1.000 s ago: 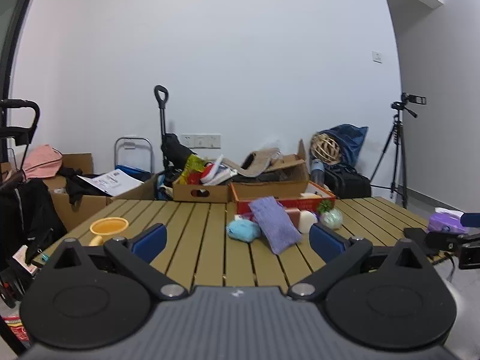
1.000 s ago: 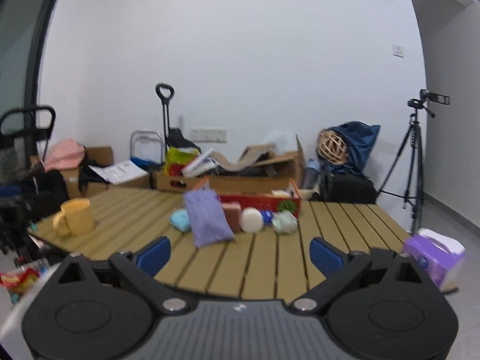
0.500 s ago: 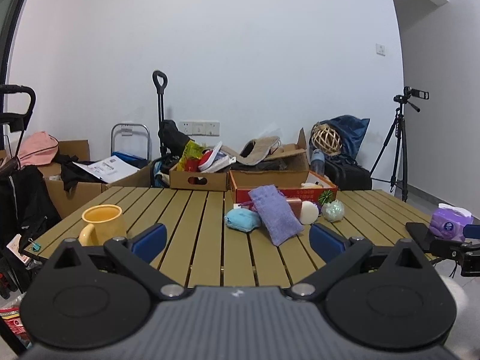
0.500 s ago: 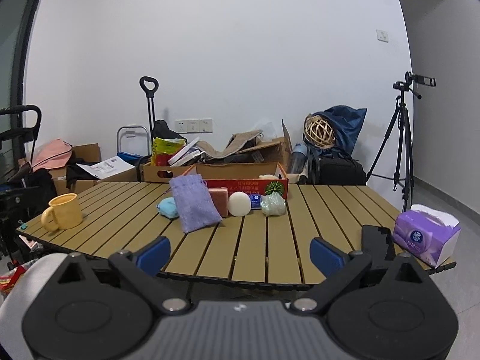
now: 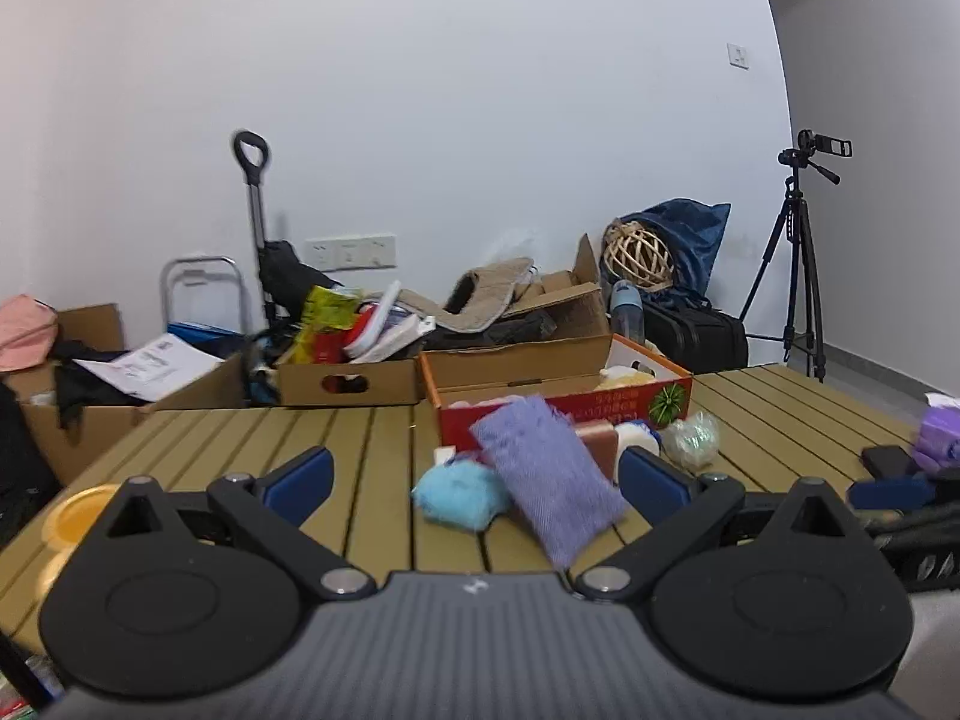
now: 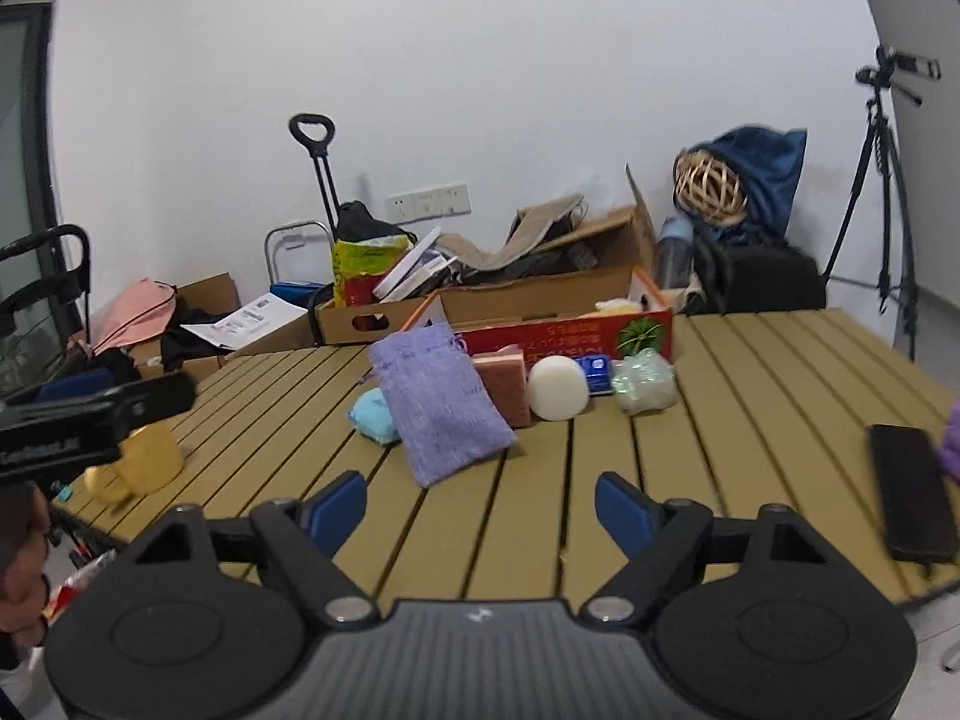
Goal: Organize soft objects
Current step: 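Lower both grippers onto the lilac knit sack and close them on it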
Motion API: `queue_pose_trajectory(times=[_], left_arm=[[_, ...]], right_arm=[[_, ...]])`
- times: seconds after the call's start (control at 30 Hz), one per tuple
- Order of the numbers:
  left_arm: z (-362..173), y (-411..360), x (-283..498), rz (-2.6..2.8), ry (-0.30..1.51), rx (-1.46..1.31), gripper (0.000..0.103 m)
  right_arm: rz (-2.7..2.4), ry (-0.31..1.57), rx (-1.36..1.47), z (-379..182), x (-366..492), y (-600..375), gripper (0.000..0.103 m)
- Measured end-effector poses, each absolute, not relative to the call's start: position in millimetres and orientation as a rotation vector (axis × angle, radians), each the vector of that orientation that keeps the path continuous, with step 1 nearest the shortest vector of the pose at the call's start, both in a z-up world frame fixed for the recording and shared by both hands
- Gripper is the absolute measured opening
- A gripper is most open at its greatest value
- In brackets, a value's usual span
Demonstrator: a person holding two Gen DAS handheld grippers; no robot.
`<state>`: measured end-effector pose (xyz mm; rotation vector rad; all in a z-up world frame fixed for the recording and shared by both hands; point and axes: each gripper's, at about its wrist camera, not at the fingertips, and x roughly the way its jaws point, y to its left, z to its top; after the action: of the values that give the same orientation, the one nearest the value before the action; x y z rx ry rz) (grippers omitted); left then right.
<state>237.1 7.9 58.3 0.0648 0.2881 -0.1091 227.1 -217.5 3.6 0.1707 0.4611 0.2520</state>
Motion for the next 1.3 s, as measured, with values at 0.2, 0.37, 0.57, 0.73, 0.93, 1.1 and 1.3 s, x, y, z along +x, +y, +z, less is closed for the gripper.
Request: queue_pose_trajectory(times=[0.2,0.37,0.57,0.73,0.93,1.1,1.3], left_arm=[[38,5,339,-0.087,0.36,-0.021,0.099],[18,13,424,-0.124,0.514,-0.284,0.074],[-15,22,457,-0.134,0.591,-0.442,0.014],[-23,33,408,0.056,0.549,-0.732,0.013],[-55,24,376,0.217,0.671,-0.777,0.014],[-63,23,345,0.25,0.686,-0.712,0.02],[-59,19,344,0.231,0.692,-0.669,0.021]], right_arm=[[0.238,0.517,0.21,-19,320,-200,0.074],[0.233,0.581,0.308,-38,392,-198,0.067],[0.22,0.638,0.431,-75,416,-207,0.065],[0.167,0.592,0.377,-70,411,-211,0.065],[0.201,0.619,0.293,-65,401,-204,0.065],[0.252,0.688,0.256,-67,395,-193,0.065],[0.304,0.711,0.162,-63,370,-179,0.065]])
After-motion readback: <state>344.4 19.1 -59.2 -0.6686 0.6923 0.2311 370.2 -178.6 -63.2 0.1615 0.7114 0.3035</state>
